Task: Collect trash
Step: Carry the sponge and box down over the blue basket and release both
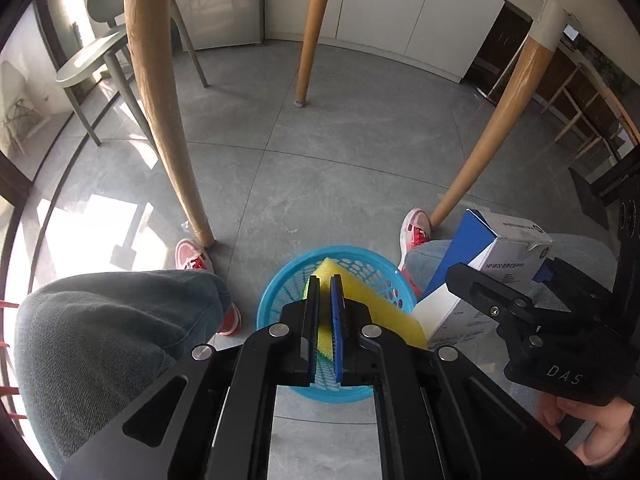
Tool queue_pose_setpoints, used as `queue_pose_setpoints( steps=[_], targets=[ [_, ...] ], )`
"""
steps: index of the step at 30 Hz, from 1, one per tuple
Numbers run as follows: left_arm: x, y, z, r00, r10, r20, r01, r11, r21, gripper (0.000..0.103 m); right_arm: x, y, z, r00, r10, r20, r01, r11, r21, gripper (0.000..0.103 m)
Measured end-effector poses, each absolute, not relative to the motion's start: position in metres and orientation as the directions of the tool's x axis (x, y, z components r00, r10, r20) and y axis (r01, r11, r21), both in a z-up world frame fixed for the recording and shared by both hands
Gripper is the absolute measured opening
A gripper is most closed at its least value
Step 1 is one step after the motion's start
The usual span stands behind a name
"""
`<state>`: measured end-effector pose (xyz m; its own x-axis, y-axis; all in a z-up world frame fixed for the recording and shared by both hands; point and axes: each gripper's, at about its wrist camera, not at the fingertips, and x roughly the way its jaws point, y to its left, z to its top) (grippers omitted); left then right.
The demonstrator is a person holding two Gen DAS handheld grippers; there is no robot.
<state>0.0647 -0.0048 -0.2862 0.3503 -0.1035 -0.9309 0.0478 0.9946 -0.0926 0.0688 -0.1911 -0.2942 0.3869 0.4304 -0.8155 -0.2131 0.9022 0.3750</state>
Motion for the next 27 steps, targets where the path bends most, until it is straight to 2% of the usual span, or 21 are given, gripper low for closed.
queue_pose_setpoints(
  steps=[5,7,12,13,14,15,18,25,27],
  targets=[
    [0.108,-0.008,-0.356,0.19,-0.054,-0.98,0.017,0.999,-0.051,0.005,0.102,-0.169,-0.373,0.253,0.332,-0.909,-0.16,0.941,0.299,0.078],
    [0.119,-0.006,-0.387,0.087,-0.115,-0.99,-0.005,0.993,-0.116,0.005,0.11,-0.164,-0.41,0.178,0.262,-0.949,-0.139,0.961,0.239,0.078],
    [0.133,-0.005,-0.452,-0.077,-0.093,-0.993,-0.075,0.993,-0.087,0.005,0.121,-0.162,-0.48,0.032,0.214,-0.976,-0.044,0.976,0.212,0.077],
    [0.137,-0.006,-0.462,-0.103,-0.1,-0.99,-0.089,0.992,-0.091,0.005,0.122,-0.162,-0.49,0.011,0.204,-0.979,-0.038,0.978,0.204,0.076],
    [0.138,-0.006,-0.474,-0.127,-0.095,-0.987,-0.095,0.992,-0.083,0.005,0.123,-0.16,-0.5,-0.016,0.196,-0.98,-0.032,0.98,0.196,0.065],
    [0.14,-0.009,-0.484,-0.151,-0.085,-0.985,-0.09,0.993,-0.071,0.005,0.124,-0.158,-0.508,-0.043,0.186,-0.982,-0.032,0.982,0.187,0.061],
    [0.141,-0.018,-0.509,-0.206,-0.036,-0.978,-0.061,0.998,-0.024,0.005,0.127,-0.153,-0.526,-0.091,0.156,-0.984,-0.051,0.986,0.161,0.059],
    [0.138,-0.025,-0.546,-0.303,0.013,-0.953,-0.044,0.999,0.027,0.007,0.123,-0.17,-0.525,-0.12,0.141,-0.983,0.029,0.99,0.139,0.059],
    [0.137,-0.023,-0.555,-0.328,0.024,-0.944,-0.046,0.998,0.041,0.009,0.126,-0.179,-0.517,-0.101,0.147,-0.984,0.077,0.987,0.14,0.064]
  ],
)
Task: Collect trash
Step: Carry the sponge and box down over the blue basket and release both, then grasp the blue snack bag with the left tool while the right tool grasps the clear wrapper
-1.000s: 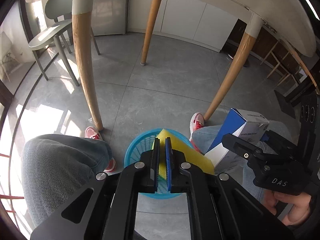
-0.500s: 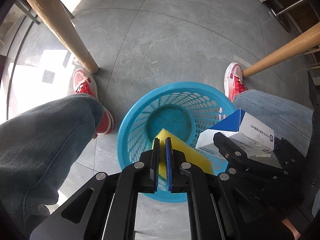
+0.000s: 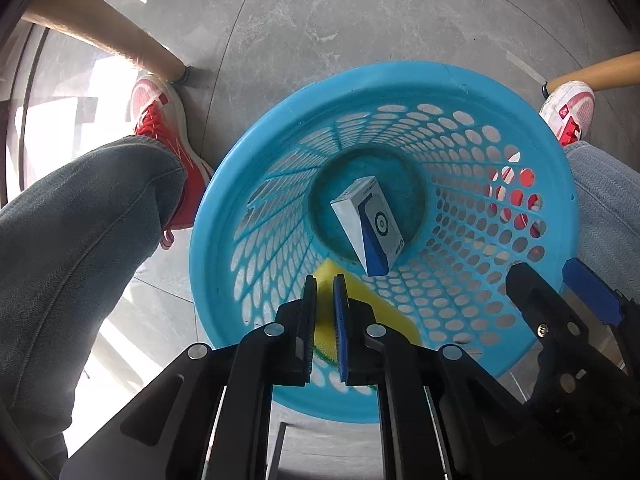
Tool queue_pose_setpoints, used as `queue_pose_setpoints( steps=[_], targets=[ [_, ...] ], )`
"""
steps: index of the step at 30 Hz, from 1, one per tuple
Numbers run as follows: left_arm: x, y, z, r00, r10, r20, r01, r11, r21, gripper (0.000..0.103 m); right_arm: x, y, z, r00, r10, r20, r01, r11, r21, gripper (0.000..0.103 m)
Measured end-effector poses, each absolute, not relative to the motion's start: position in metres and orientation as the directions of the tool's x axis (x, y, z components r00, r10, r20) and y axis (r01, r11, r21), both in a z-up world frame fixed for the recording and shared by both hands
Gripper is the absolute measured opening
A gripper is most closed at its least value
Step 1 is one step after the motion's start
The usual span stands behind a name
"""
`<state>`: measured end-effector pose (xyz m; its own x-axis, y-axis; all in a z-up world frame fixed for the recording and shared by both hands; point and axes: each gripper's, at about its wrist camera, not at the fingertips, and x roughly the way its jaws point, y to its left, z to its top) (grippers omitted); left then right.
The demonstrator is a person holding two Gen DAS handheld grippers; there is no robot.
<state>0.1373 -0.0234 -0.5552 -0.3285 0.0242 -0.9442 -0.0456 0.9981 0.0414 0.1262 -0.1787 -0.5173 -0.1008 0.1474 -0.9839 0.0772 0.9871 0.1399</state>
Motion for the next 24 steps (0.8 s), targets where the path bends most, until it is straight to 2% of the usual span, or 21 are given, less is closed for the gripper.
queue_pose_setpoints(
  steps=[2,3,5,6,9,10,12,16,18,24],
  targets=[
    [0.136,-0.02,-0.557,-0.353,0.038,-0.935,-0.053,0.997,0.061,0.018,0.126,-0.189,-0.509,-0.088,0.166,-0.982,0.139,0.979,0.153,0.072],
    [0.136,-0.018,-0.556,-0.361,0.042,-0.932,-0.057,0.996,0.067,0.024,0.124,-0.195,-0.507,-0.089,0.177,-0.98,0.174,0.972,0.16,0.073],
    [0.138,-0.015,-0.552,-0.357,0.055,-0.933,-0.056,0.995,0.08,0.07,0.121,-0.204,-0.502,-0.099,0.201,-0.975,0.225,0.959,0.175,0.074],
    [0.138,-0.015,-0.547,-0.343,0.074,-0.936,-0.044,0.995,0.095,0.075,0.118,-0.208,-0.497,-0.099,0.208,-0.973,0.24,0.954,0.18,0.074],
    [0.134,-0.016,-0.531,-0.32,0.11,-0.941,-0.004,0.993,0.118,0.08,0.109,-0.216,-0.474,-0.086,0.254,-0.963,0.246,0.942,0.227,0.078],
    [0.131,-0.016,-0.525,-0.321,0.096,-0.942,-0.008,0.995,0.103,0.081,0.105,-0.216,-0.464,-0.086,0.281,-0.956,0.23,0.939,0.255,0.082],
    [0.123,-0.013,-0.513,-0.334,0.074,-0.939,-0.021,0.996,0.086,0.081,0.092,-0.216,-0.439,-0.09,0.37,-0.924,0.188,0.918,0.349,0.083],
    [0.105,-0.007,-0.478,-0.357,0.029,-0.934,-0.034,0.998,0.044,0.085,0.058,-0.22,-0.385,-0.07,0.448,-0.891,0.136,0.889,0.436,0.092],
    [0.097,-0.002,-0.453,-0.324,-0.022,-0.946,-0.056,0.998,-0.004,0.085,0.041,-0.218,-0.359,-0.077,0.482,-0.873,0.091,0.875,0.475,0.092],
    [0.062,-0.004,-0.354,-0.133,-0.094,-0.987,-0.007,0.996,-0.093,0.085,-0.012,-0.218,-0.277,0.064,0.369,-0.927,-0.091,0.927,0.363,0.093]
  ],
)
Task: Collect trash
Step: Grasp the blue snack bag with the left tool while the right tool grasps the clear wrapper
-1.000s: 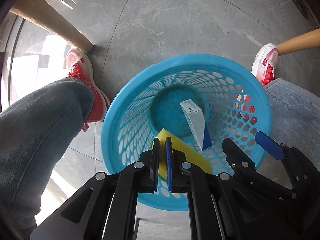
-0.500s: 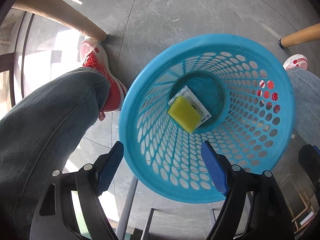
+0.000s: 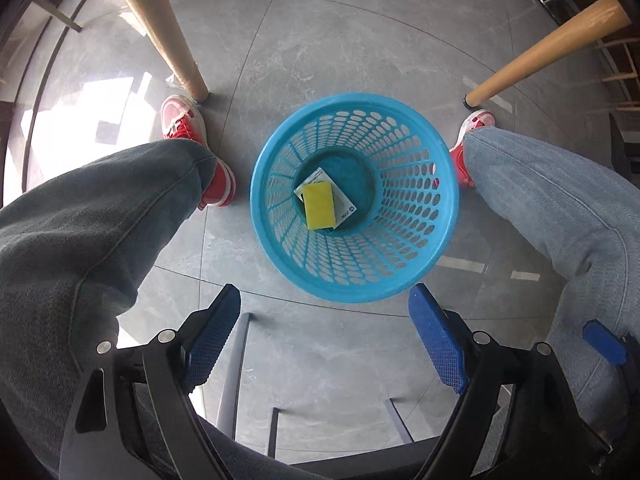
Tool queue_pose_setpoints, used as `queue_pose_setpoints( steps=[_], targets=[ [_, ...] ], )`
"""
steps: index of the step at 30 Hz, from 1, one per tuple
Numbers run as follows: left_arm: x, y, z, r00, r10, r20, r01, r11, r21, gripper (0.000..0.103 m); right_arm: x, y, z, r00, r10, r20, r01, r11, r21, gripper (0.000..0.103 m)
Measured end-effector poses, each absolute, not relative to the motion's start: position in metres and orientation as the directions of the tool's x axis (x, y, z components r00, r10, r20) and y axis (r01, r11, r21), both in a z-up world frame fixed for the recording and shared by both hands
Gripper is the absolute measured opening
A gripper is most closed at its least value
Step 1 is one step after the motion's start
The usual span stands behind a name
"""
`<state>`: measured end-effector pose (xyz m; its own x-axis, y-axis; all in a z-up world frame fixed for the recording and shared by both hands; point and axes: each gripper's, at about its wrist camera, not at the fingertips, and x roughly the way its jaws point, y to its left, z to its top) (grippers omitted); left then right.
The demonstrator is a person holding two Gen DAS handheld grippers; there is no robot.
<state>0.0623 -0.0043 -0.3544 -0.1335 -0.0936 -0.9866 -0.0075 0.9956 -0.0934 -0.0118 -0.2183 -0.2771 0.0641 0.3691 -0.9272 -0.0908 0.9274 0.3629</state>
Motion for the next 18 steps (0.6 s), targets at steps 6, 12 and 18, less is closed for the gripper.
queue_pose_setpoints(
  steps=[6,12,18],
  targets=[
    [0.017,-0.037,-0.254,0.173,-0.044,-0.984,0.234,0.972,-0.002,0.085,-0.048,-0.239,-0.177,0.391,0.339,-0.856,-0.256,0.933,0.253,0.093],
    [0.003,-0.056,-0.157,0.388,-0.231,-0.892,0.315,0.943,-0.107,0.085,-0.054,-0.252,-0.086,0.504,0.534,-0.678,-0.538,0.809,0.237,0.093],
    [0.008,-0.043,-0.069,0.612,-0.226,-0.758,0.229,0.968,-0.104,0.093,-0.008,-0.262,-0.015,0.666,0.563,-0.489,-0.563,0.81,0.166,0.094]
  ],
)
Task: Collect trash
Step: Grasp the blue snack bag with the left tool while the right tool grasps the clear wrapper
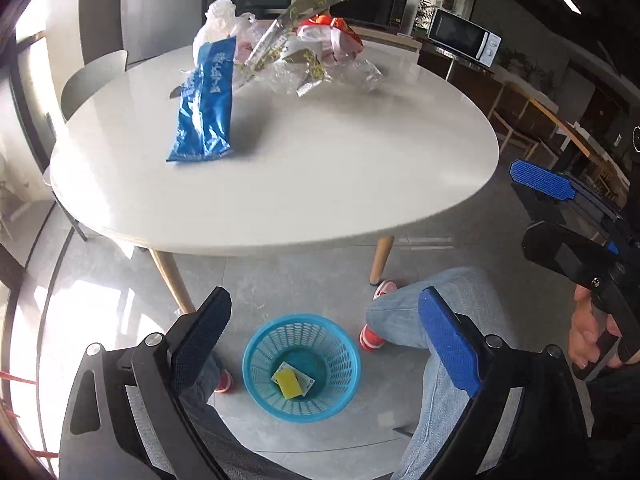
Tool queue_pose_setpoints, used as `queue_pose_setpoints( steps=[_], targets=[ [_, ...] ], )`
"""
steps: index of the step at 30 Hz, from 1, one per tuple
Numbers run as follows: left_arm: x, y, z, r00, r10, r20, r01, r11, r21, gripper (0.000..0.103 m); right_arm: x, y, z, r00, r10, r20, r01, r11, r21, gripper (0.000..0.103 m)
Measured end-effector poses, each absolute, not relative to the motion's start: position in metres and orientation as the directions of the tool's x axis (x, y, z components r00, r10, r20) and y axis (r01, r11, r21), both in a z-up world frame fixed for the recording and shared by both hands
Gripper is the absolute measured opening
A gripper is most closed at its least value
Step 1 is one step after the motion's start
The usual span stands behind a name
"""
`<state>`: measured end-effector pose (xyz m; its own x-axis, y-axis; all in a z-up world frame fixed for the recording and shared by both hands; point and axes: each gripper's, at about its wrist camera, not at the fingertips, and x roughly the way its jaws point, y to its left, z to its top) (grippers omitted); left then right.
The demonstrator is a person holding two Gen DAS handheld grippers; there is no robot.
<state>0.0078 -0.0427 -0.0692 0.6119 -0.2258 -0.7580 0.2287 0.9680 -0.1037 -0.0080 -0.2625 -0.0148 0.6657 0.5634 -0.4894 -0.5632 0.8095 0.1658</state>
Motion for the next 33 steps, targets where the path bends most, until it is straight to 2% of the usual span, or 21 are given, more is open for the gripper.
queue_pose_setpoints(
  steps=[6,14,18,20,21,23,24,26,27,29,30,31,32,33],
  targets=[
    [0.068,-0.009,-0.042,0.681,-0.077,-0.729,0.071,0.997,-0.039,0.094,0.047,-0.241,0.012,0.738,0.516,-0.435,-0.512,0.848,0.138,0.094],
    [0.142,-0.002,-0.036,0.677,-0.005,-0.736,0.063,0.997,0.051,0.094,0.125,-0.205,0.026,0.742,0.519,-0.424,-0.451,0.854,0.258,0.094],
    [0.16,-0.001,-0.043,0.664,-0.016,-0.748,0.069,0.997,0.039,0.09,0.172,-0.182,0.021,0.716,0.511,-0.475,-0.421,0.859,0.29,0.091],
    [0.164,0.001,-0.043,0.66,-0.064,-0.749,0.078,0.997,-0.016,0.077,0.188,-0.171,0.019,0.698,0.513,-0.499,-0.418,0.859,0.296,0.077],
    [0.166,0.003,-0.044,0.652,-0.081,-0.754,0.08,0.996,-0.038,0.073,0.194,-0.166,0.018,0.69,0.517,-0.507,-0.421,0.856,0.3,0.075],
    [0.171,0.008,-0.048,0.633,-0.091,-0.768,0.067,0.996,-0.062,0.054,0.202,-0.156,0.015,0.672,0.52,-0.527,-0.426,0.854,0.299,0.065],
    [0.172,0.012,-0.05,0.629,-0.095,-0.772,0.06,0.996,-0.073,0.049,0.205,-0.153,0.013,0.664,0.529,-0.528,-0.429,0.849,0.31,0.062],
    [0.17,0.018,-0.05,0.636,-0.097,-0.765,0.05,0.995,-0.084,0.042,0.207,-0.148,0.011,0.656,0.538,-0.529,-0.433,0.843,0.32,0.047],
    [0.17,0.021,-0.05,0.634,-0.099,-0.767,0.045,0.995,-0.091,0.039,0.208,-0.147,0.011,0.656,0.541,-0.526,-0.434,0.841,0.323,0.044],
    [0.172,0.026,-0.05,0.631,-0.106,-0.768,0.035,0.993,-0.108,0.023,0.203,-0.146,0.011,0.654,0.56,-0.51,-0.444,0.829,0.34,0.022],
    [0.172,0.029,-0.05,0.629,-0.113,-0.769,0.032,0.992,-0.12,0.021,0.203,-0.146,0.013,0.651,0.574,-0.497,-0.455,0.819,0.349,0.017],
    [0.171,0.033,-0.05,0.626,-0.118,-0.771,0.026,0.991,-0.131,0.015,0.198,-0.146,0.015,0.655,0.583,-0.48,-0.466,0.812,0.351,0.007],
    [0.17,0.036,-0.051,0.621,-0.124,-0.774,0.018,0.989,-0.145,0.011,0.192,-0.147,0.019,0.667,0.582,-0.466,-0.471,0.813,0.342,0.005],
    [0.169,0.04,-0.05,0.619,-0.132,-0.774,0.01,0.987,-0.161,0.01,0.185,-0.151,0.023,0.677,0.59,-0.44,-0.48,0.807,0.342,0.004]
  ],
)
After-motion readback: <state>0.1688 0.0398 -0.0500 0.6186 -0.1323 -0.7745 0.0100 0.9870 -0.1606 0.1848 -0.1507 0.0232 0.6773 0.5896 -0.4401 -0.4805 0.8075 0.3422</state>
